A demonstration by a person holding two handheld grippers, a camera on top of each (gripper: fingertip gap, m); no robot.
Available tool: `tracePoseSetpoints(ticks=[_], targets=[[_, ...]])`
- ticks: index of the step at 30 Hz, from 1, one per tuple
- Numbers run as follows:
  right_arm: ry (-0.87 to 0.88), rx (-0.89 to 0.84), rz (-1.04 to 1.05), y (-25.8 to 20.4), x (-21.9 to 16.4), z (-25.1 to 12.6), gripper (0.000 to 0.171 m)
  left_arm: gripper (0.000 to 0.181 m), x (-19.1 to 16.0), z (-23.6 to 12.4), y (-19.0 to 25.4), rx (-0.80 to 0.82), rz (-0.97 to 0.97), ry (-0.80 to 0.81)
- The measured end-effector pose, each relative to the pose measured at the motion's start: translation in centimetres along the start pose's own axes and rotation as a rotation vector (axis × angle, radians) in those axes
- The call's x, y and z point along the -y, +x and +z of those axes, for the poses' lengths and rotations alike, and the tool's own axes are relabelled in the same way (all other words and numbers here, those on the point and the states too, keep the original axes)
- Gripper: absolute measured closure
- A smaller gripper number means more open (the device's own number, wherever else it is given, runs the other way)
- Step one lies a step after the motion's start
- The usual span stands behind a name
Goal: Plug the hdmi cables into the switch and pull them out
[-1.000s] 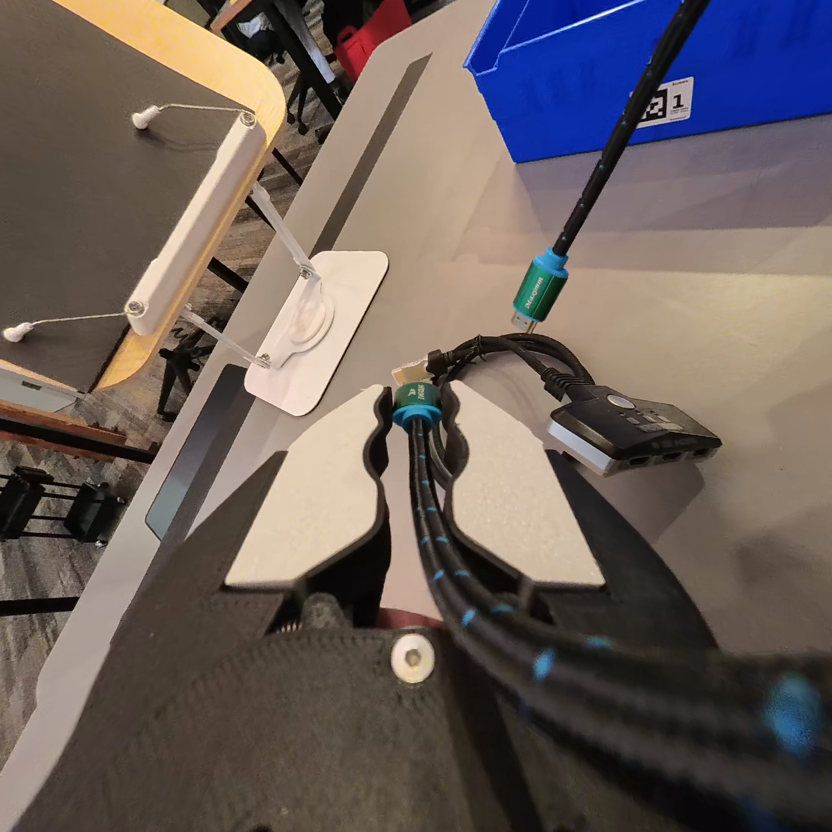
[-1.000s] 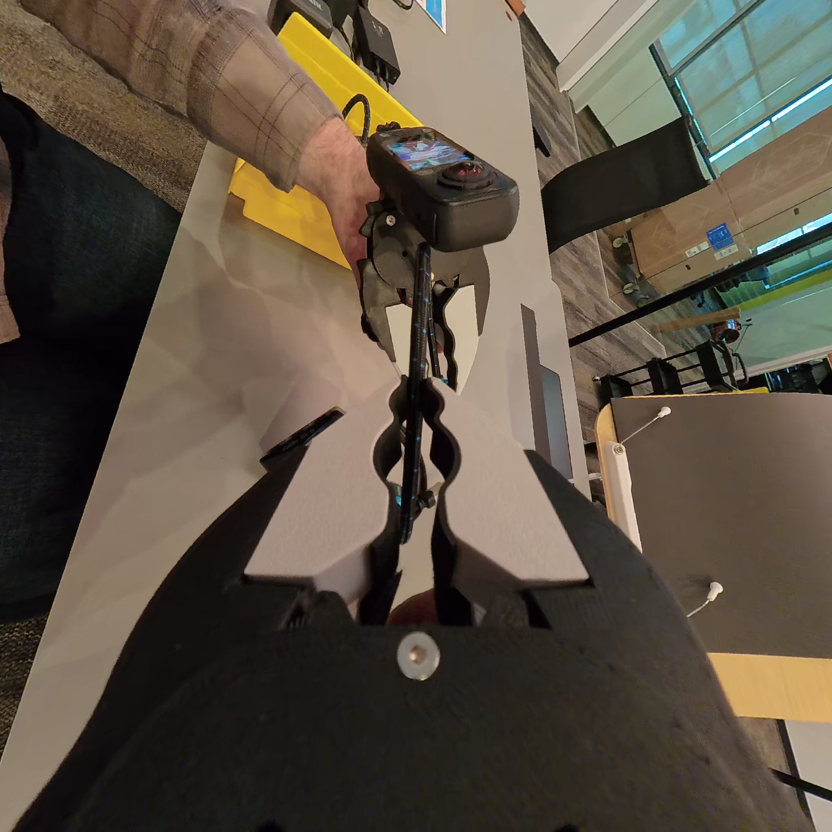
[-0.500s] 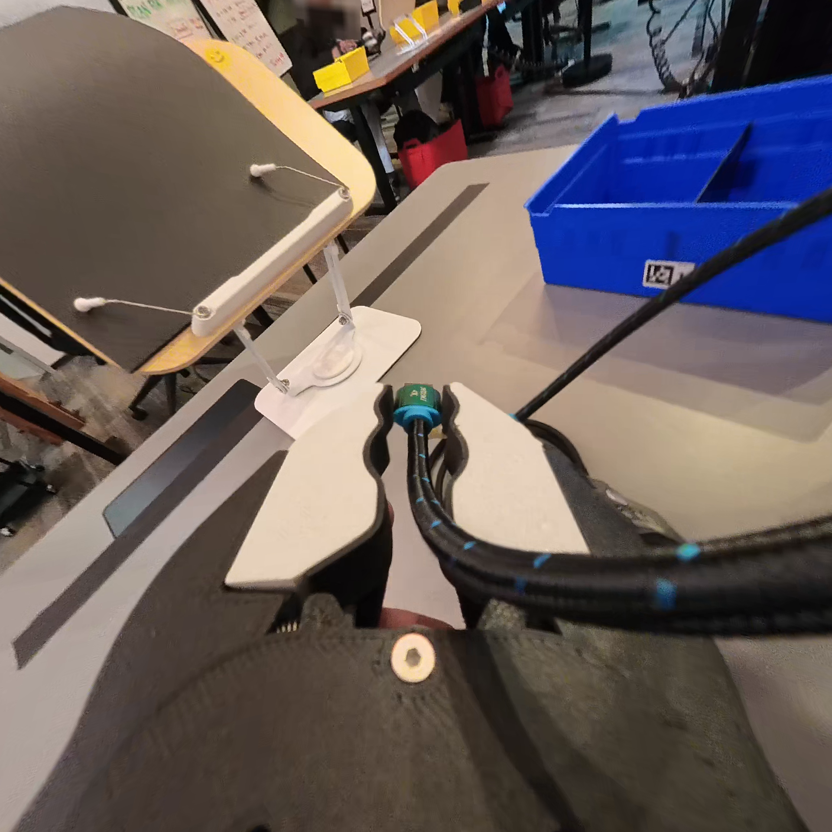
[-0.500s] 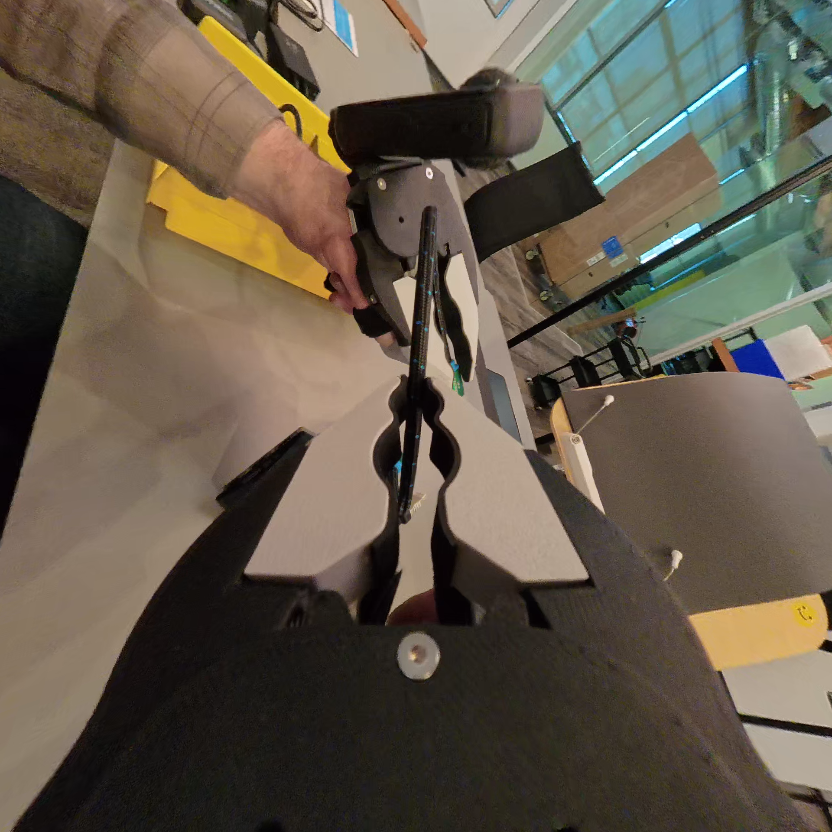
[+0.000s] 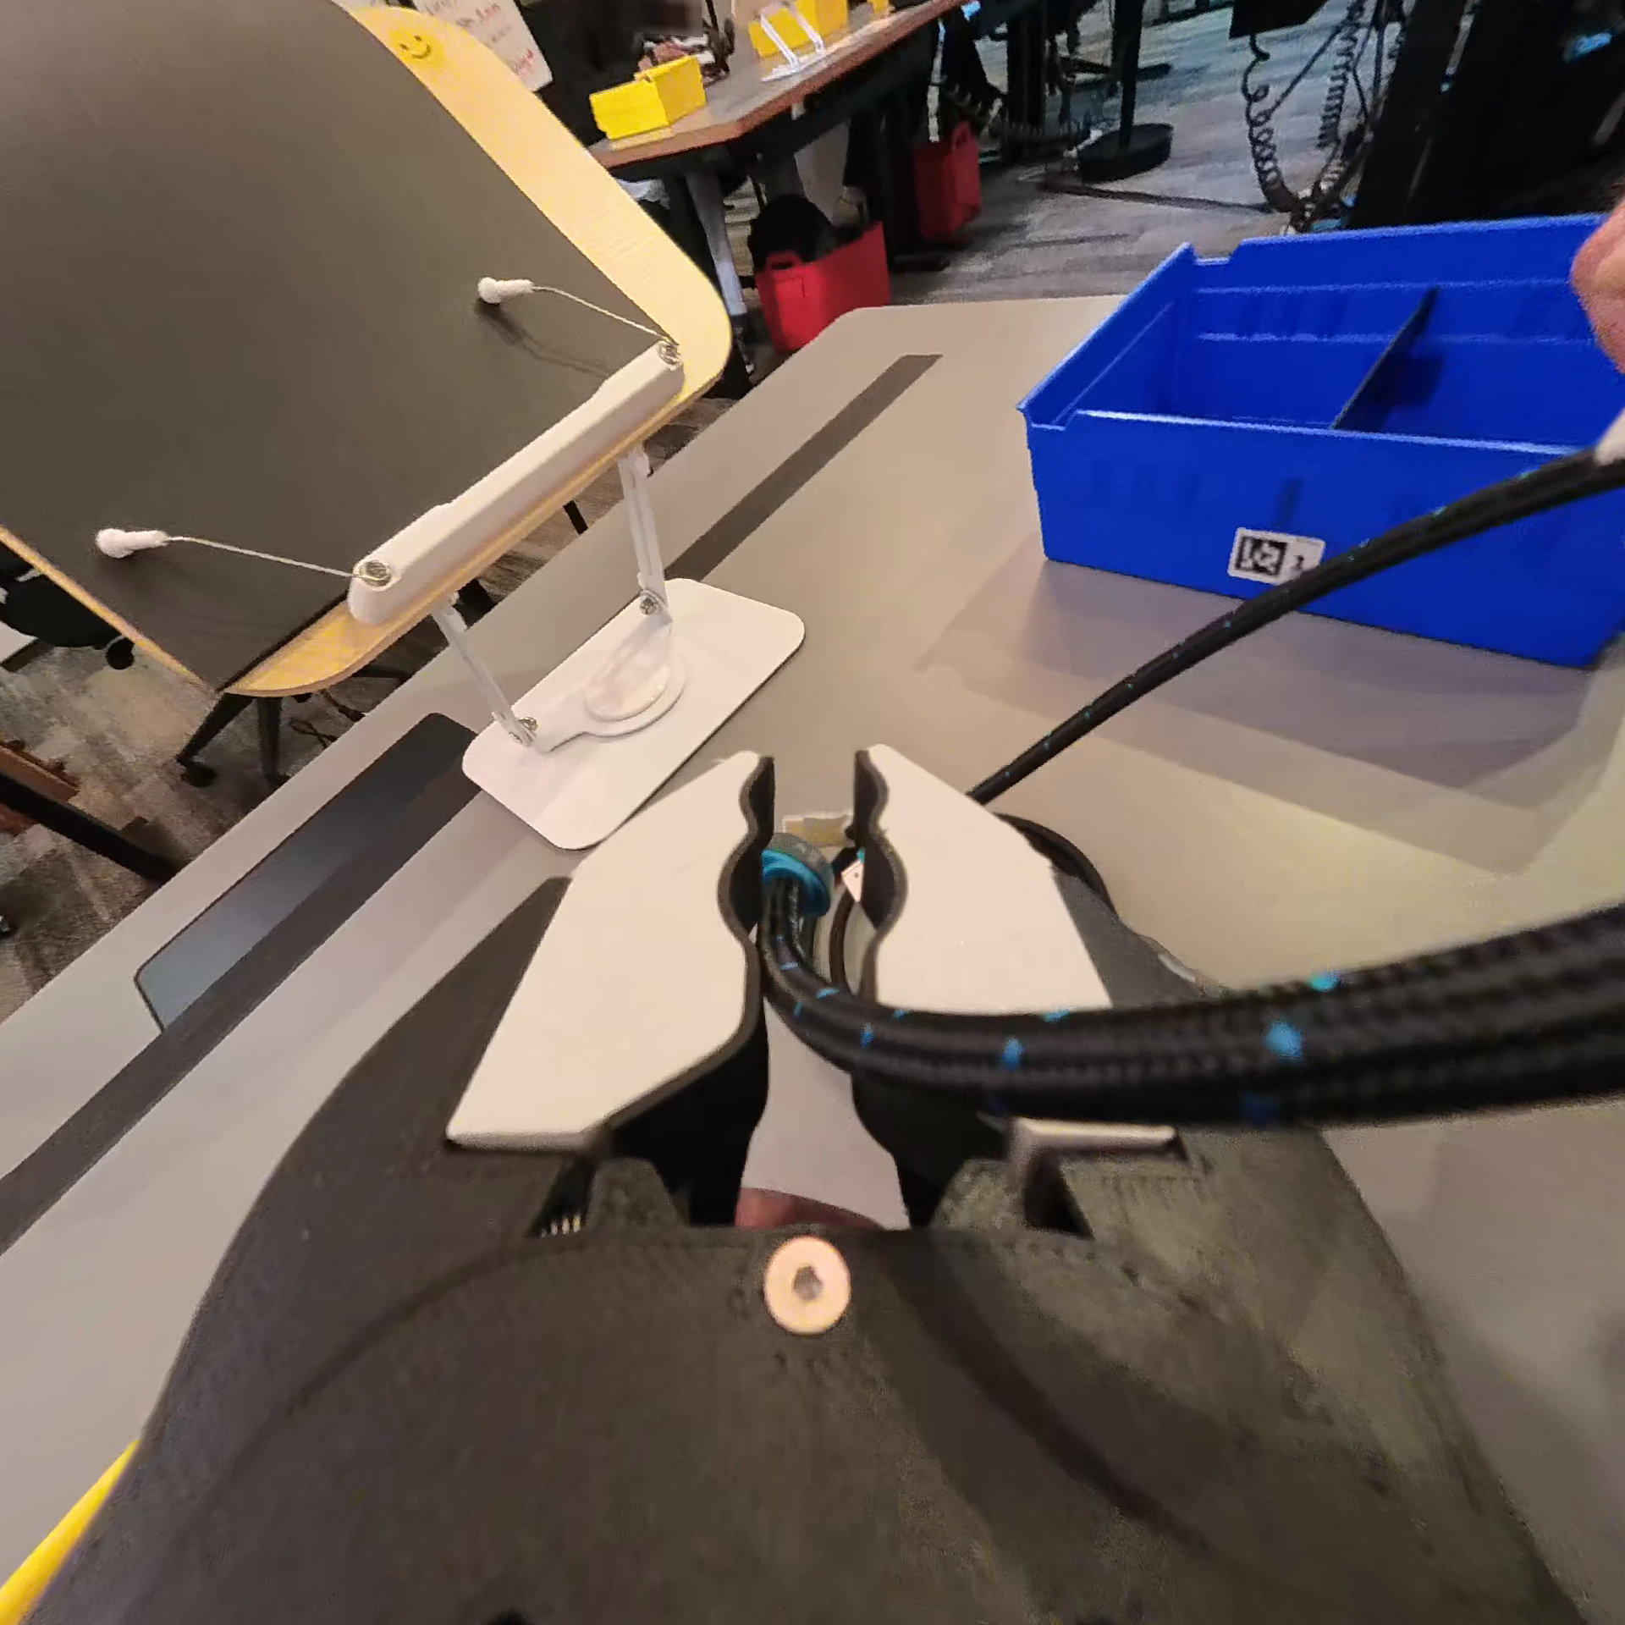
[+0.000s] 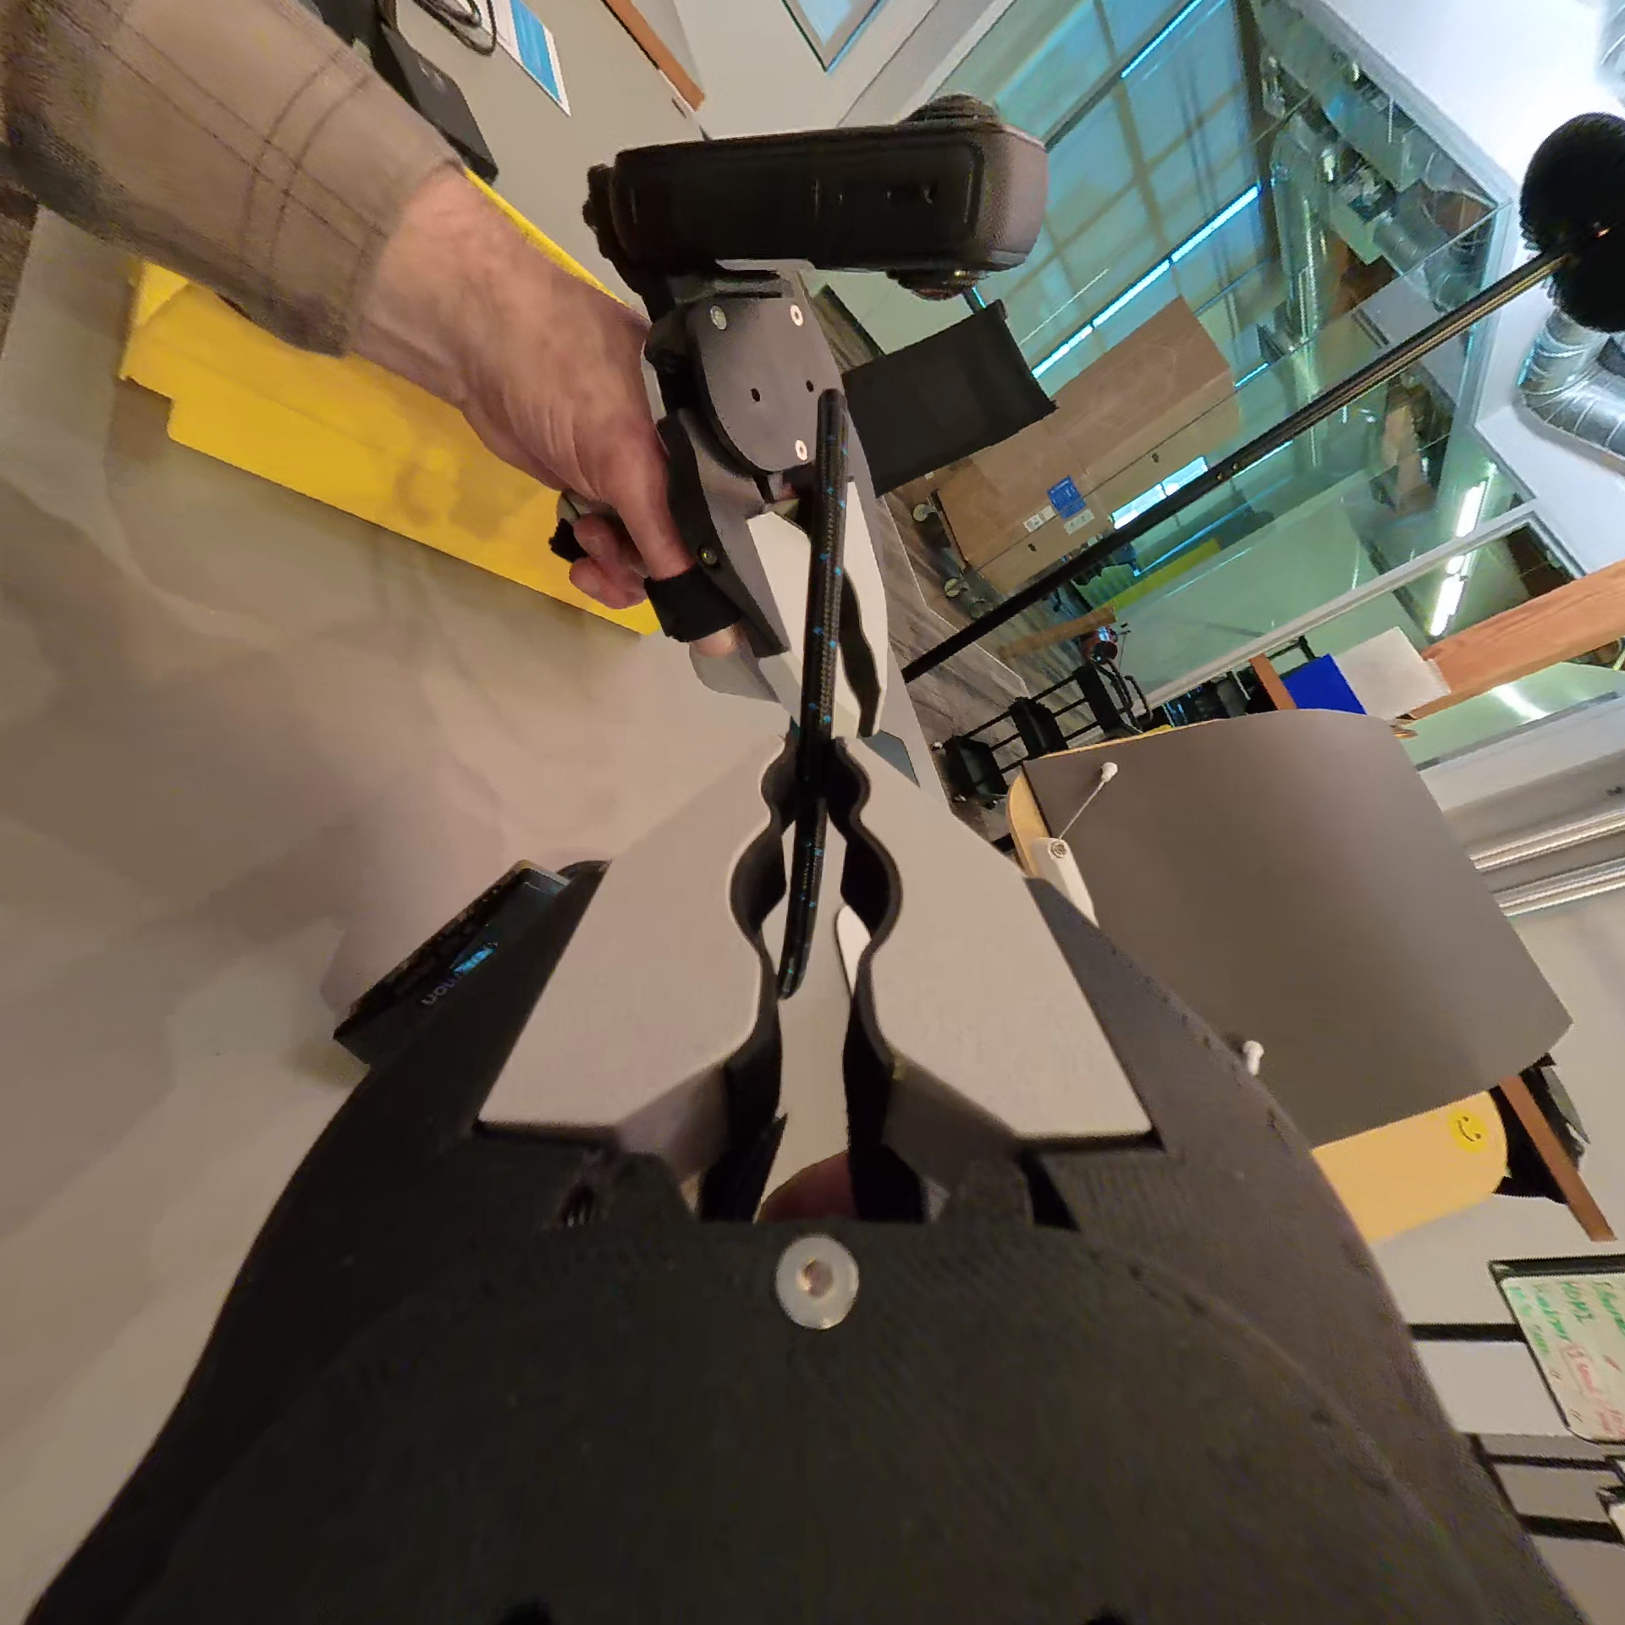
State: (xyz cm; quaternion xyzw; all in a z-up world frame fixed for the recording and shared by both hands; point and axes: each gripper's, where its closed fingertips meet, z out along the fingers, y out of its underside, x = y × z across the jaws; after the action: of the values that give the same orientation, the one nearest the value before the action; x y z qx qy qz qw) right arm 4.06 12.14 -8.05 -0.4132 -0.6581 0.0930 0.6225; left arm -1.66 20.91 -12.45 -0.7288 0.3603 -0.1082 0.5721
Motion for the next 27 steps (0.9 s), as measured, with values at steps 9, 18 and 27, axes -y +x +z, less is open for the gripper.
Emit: tracePoseSetpoints(ticks=[9,18,27], targets=[[0.008,0.012,-0.039,-1.4,0.5,-0.5,0.168,0.142,-3.9,0.3,1.7,0.001,0.234,-0.208],[0.025,0.021,-0.053,-1.9,1.1,-0.8,0.167,0.145,-5.7,0.4,2.3,-0.051,0.279,-0.272],[0.03,0.049,-0.057,-2.1,1.0,-1.2,0.167,0.15,-6.3,0.3,3.5,-0.127,0.33,-0.279]])
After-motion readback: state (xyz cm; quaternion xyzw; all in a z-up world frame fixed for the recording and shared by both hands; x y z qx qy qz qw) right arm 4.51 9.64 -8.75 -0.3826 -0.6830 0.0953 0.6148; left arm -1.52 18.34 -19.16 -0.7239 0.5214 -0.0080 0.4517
